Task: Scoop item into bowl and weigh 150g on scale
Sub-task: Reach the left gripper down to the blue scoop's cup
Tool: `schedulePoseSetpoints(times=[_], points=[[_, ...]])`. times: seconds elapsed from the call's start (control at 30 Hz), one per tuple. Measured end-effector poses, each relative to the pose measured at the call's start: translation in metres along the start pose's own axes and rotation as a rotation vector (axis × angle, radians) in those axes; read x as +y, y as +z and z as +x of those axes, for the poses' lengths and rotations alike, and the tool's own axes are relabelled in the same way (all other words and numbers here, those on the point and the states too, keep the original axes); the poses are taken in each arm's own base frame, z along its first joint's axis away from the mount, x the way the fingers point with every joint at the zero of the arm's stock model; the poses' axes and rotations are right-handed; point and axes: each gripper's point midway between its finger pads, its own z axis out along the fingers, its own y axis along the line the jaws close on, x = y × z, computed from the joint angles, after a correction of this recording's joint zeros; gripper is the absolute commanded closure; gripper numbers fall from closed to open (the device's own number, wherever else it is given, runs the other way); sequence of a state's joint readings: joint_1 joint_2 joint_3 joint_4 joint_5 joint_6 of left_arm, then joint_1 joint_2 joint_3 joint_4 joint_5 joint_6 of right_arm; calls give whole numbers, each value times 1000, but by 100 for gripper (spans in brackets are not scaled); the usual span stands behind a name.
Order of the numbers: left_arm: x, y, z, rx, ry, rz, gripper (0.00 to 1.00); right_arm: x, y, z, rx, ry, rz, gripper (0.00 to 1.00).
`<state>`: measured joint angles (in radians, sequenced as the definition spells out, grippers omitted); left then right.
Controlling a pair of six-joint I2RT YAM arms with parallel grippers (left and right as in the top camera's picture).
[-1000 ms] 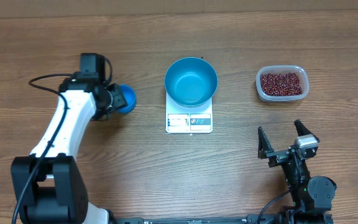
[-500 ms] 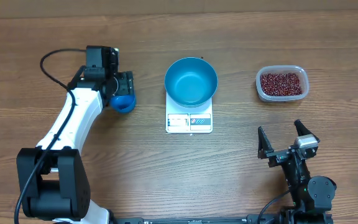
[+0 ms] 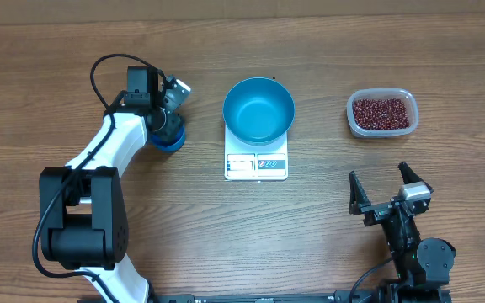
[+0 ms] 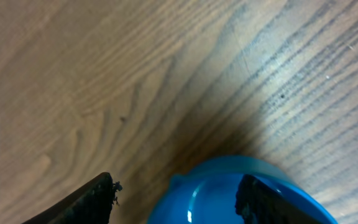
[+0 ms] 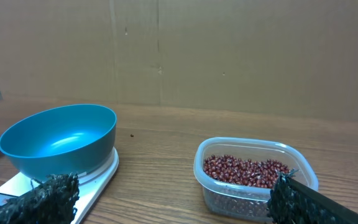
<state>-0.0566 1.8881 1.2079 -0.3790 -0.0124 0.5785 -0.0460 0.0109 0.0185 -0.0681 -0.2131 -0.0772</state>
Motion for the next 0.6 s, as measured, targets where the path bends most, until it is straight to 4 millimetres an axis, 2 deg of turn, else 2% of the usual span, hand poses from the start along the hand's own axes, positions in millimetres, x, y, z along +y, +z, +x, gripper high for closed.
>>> schedulePoseSetpoints(times=[0.1, 0.33, 0.4, 0.5, 0.6], points=[[3, 0, -2, -12, 14, -9, 44, 0, 0, 0, 0, 0, 0, 0], [0, 10, 5, 13, 26, 5, 48, 0, 0, 0, 0, 0, 0, 0], [-4, 17, 11, 36, 27, 20, 53, 0, 0, 0, 0, 0, 0, 0], [-9, 26, 18, 59, 31, 37, 68, 0, 0, 0, 0, 0, 0, 0], [-5, 26, 21, 69, 11, 25, 70, 0, 0, 0, 0, 0, 0, 0]])
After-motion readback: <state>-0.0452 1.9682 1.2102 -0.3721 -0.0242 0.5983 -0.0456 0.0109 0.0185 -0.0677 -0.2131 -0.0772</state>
